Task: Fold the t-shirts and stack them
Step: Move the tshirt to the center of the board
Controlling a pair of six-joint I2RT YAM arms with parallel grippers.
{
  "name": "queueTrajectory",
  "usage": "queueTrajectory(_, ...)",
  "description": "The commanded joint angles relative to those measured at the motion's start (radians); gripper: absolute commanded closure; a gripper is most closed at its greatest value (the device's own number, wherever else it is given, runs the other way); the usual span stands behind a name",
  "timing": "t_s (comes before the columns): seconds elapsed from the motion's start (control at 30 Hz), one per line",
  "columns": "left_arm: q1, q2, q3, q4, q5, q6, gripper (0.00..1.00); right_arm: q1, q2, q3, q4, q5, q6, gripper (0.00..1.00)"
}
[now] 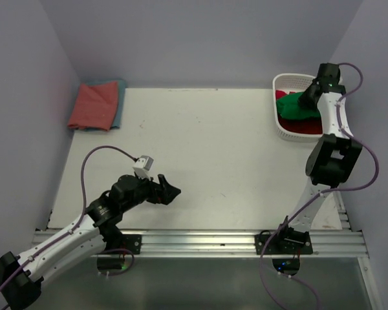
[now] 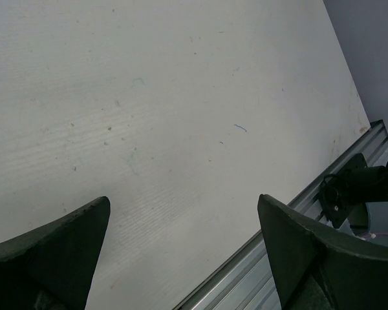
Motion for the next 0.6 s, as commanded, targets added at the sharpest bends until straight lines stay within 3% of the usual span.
queueTrajectory(0.0, 0.003, -0.013, -0.009, 0.019, 0.006, -0.010, 0.00, 0.017, -0.254, -0.043, 0.117, -0.118, 0.037, 1.00)
queueTrajectory(0.4, 0.001, -0.063, -0.005, -0.014, -0.012, -0.025, 0.00, 0.126, -0.570, -0.225, 0.139, -0.315, 0.037, 1.00)
queueTrajectory(0.57, 0.003, -0.128, 0.008, -0.076, -0.074, -0.042, 0.00, 0.239, -0.581, -0.281, 0.101, -0.650, -0.044, 1.00)
